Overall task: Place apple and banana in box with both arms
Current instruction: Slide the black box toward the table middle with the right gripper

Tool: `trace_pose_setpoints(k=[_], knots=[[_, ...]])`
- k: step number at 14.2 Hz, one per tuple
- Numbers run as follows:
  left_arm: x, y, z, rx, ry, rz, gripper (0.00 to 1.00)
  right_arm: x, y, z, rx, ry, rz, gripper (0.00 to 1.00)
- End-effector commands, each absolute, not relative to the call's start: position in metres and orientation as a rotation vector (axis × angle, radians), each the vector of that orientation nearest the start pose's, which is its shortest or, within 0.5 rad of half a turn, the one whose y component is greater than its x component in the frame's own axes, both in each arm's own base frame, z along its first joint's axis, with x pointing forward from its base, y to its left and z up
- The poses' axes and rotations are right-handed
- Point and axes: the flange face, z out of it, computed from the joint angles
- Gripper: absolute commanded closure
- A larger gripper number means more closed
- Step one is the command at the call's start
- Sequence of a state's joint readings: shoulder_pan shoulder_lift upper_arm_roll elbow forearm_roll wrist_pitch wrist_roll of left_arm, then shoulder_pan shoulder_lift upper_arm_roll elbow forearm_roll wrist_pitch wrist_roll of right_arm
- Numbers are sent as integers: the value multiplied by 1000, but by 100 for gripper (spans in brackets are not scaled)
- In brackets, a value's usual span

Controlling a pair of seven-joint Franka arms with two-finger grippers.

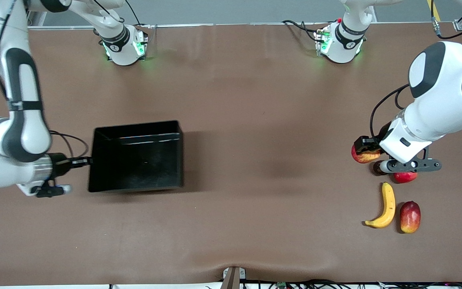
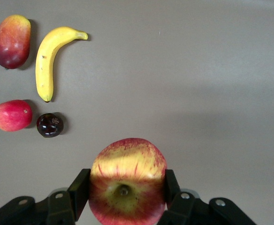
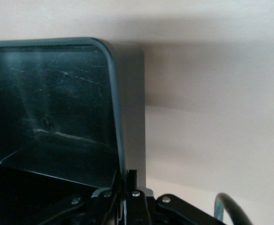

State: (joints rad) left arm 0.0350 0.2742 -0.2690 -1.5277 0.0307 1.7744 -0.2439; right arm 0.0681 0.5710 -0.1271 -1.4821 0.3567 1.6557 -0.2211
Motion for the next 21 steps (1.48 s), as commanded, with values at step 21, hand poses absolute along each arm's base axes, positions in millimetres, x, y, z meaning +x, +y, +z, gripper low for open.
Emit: trace_pose_setpoints(k=[21], knots=[[610,-129,522,-3142,-44,71,100,601,379,257,-2782,208,342,100]])
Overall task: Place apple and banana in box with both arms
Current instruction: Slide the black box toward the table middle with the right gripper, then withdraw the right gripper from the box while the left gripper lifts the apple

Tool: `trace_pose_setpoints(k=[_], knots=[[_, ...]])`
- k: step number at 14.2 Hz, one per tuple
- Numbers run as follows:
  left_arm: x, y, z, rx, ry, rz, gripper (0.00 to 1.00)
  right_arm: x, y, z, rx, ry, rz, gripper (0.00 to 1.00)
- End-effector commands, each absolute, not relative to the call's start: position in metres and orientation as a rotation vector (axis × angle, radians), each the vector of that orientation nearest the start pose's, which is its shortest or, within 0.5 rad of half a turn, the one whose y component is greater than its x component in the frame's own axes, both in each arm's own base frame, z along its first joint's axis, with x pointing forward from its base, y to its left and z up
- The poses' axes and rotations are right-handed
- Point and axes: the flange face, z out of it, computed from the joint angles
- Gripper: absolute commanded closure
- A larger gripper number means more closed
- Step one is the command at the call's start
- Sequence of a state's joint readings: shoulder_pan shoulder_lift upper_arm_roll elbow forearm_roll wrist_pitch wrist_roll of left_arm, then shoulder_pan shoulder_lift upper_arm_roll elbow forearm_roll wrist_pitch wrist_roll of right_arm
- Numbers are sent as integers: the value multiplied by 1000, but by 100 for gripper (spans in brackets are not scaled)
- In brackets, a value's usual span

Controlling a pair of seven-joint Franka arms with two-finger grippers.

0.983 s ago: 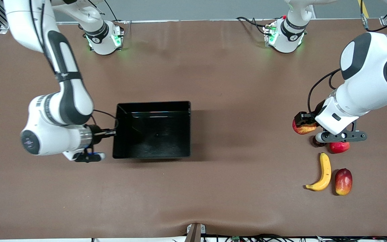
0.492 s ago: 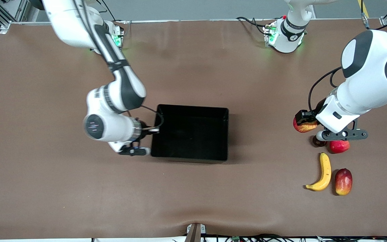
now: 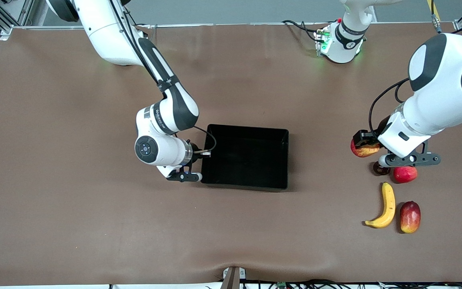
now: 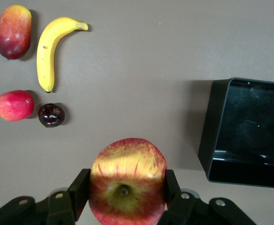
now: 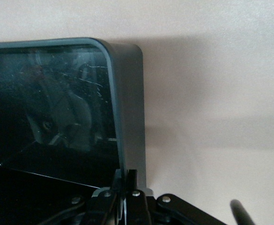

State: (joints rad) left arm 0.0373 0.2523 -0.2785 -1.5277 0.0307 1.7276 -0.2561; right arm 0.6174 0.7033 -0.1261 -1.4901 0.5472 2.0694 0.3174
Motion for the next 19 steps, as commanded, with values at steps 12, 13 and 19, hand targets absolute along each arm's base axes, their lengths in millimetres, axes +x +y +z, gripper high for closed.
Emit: trace_pose_setpoints(k=[12,13,19], knots=[[611,-131,519,-3143,-41,76,100,682,251,394,-2947,220,210,0],[611,-131,519,-3143,-39,76,100,687,222,422,-2943,267,167,0],[614,-133,508,-3142,-33,94,100,675,51,487,-2984,228,292,0]])
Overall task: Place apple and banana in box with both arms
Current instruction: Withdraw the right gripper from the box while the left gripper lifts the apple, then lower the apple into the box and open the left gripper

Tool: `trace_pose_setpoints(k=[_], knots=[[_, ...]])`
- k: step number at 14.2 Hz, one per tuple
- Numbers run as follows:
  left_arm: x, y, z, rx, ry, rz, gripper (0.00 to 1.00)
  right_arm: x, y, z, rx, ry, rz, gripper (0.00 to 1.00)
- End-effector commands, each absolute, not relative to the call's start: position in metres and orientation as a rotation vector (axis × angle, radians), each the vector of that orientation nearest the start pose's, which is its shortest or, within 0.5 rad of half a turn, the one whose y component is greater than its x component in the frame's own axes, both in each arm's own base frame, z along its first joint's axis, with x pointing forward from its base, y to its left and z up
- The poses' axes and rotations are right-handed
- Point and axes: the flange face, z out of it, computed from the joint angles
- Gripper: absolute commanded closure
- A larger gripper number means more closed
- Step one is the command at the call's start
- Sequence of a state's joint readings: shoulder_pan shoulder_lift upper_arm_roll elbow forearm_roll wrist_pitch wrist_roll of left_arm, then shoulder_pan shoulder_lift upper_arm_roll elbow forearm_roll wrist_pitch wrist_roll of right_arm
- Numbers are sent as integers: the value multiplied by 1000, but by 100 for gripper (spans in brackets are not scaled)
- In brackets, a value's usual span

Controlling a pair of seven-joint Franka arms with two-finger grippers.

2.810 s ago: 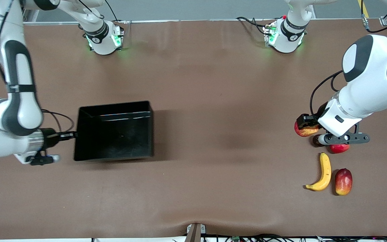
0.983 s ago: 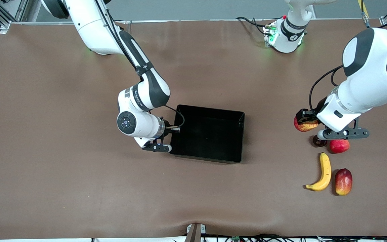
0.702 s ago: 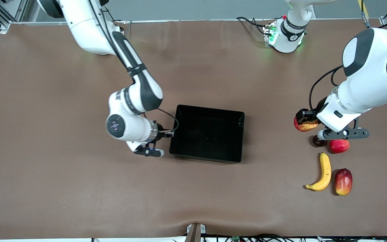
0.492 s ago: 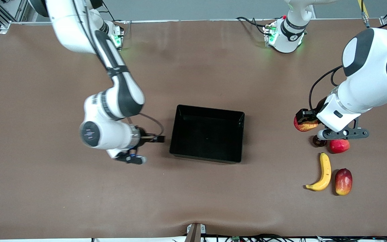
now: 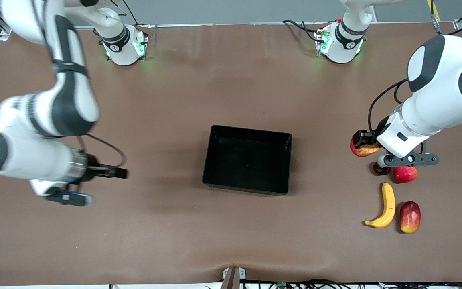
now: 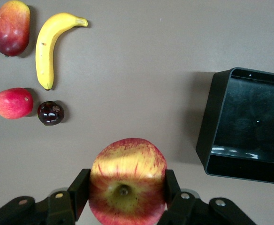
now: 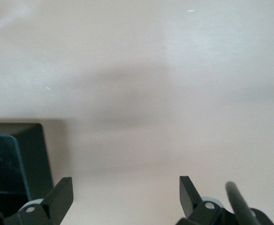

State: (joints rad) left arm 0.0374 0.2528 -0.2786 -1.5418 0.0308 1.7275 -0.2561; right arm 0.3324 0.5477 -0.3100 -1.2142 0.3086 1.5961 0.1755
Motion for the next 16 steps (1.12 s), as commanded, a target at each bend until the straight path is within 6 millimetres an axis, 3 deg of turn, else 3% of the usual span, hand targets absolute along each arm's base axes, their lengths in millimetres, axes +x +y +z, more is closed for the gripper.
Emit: trace_pose_setpoints(k=[1,3,5,6,8,11,14,16], knots=[[615,-135,507,-3144,-39,93,100,670,24,495,-2974,266,317,0],[617,-139,500,-3142,-72,105,100,663,-36,511,-2965,211,279,0],[617,-151,492,-3142,-63,125,100,647,-77,532,-2999,-12,263,0],[616,-160,486,-3141,-68,135,100,640,-86,545,-3027,-140,246,0],[612,-188,479,-3138,-84,137,100,619,-95,577,-3079,-232,254,0],[602,-243,461,-3140,-153,127,100,573,-96,619,-3047,-210,260,0],[602,-300,426,-3154,-278,120,100,528,-100,627,-3056,-38,245,0],[603,-338,400,-3162,-341,125,100,518,-88,628,-3118,-16,248,0]])
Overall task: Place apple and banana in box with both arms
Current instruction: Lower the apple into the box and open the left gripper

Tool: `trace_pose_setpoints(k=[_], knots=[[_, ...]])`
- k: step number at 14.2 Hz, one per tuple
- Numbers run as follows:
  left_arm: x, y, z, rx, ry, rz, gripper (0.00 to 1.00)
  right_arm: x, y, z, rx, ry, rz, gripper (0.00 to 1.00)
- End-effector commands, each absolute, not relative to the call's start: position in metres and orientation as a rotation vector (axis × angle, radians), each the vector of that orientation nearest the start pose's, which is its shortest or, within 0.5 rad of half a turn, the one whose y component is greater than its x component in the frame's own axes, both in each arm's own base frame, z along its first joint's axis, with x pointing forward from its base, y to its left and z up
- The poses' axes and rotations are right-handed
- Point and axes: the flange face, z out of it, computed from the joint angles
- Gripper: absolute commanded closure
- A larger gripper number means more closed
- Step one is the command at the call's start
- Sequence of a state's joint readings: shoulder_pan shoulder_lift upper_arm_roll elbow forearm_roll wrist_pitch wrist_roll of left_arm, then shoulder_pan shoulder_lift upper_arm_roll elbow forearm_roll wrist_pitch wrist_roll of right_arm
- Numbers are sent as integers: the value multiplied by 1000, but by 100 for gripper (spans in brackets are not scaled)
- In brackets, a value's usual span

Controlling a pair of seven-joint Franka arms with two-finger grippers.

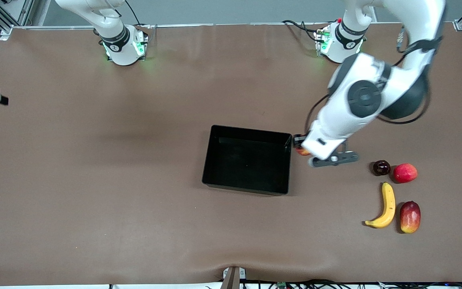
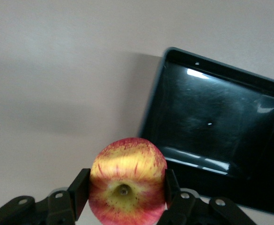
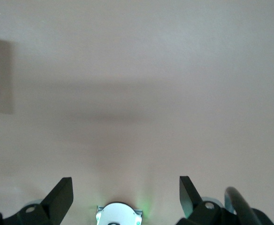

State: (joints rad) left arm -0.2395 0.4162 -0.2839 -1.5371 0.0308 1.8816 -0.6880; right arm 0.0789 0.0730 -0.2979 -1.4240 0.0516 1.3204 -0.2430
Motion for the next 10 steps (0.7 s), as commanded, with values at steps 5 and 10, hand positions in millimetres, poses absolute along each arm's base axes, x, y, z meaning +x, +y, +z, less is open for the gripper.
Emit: trace_pose_setpoints(k=[5,10], knots=[[599,-384,327,-3151,-284,127,100,511,-91,632,-3132,-11,145,0],[581,-407,249,-3048,-279,143,100,522,-101,662,-3155,-27,51,0]])
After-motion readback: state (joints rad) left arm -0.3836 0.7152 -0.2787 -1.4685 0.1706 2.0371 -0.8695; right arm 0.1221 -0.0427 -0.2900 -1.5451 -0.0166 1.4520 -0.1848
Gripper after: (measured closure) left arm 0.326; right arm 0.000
